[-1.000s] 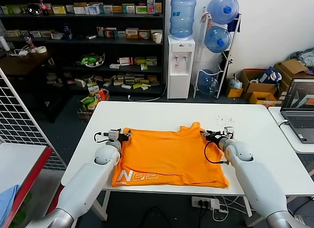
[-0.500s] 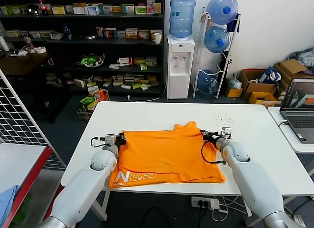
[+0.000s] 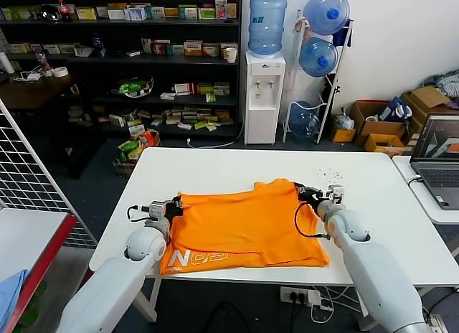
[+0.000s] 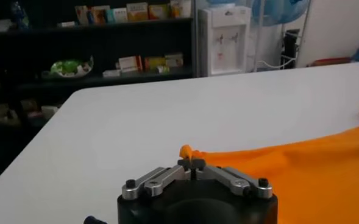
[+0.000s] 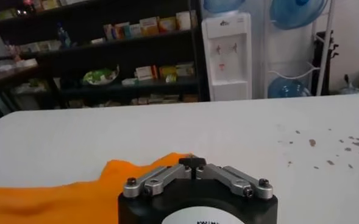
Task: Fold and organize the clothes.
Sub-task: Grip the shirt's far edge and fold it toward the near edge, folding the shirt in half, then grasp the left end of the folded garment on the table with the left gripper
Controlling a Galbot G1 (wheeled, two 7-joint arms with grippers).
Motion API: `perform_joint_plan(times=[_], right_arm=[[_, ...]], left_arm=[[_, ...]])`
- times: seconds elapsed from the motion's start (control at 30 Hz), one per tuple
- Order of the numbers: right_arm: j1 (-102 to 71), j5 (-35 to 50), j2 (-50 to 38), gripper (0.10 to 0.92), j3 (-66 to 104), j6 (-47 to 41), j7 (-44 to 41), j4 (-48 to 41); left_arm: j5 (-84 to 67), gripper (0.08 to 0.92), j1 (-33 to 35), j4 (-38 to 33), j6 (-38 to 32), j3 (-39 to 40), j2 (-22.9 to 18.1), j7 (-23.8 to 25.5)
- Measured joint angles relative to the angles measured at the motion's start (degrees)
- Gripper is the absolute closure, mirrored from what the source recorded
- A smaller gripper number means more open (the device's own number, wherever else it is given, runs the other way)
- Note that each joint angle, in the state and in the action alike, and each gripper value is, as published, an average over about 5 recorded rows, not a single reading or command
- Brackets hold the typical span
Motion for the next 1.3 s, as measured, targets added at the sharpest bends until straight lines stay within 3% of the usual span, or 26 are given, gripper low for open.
perform_joint_plan(times=[0.53,0.77,0.97,1.3], right_arm=[[-23.53,-1.04,-8.01,0.902,6.14,-3.02,8.73,26.33],[-32.39,-3.32,-8.82,0.902,7.83,-3.86,11.06,32.99],[-36.16,-4.96,-8.89,0.856,8.49,-4.37,12.67,35.83],[-39.23,-5.71,-8.98,0.568,9.30,-3.91,14.65,39.48]], left_arm=[[-2.63,0.903,12.56,-19.62,1.18,-3.16,10.43,-2.91],[-2.53,0.902,19.70,-25.83,1.38,-3.82,12.56,-4.66],[-0.60,0.764,23.47,-27.39,-0.45,-4.03,12.23,-5.84],[0.52,0.469,26.64,-28.40,-3.14,-5.32,10.58,-7.00]])
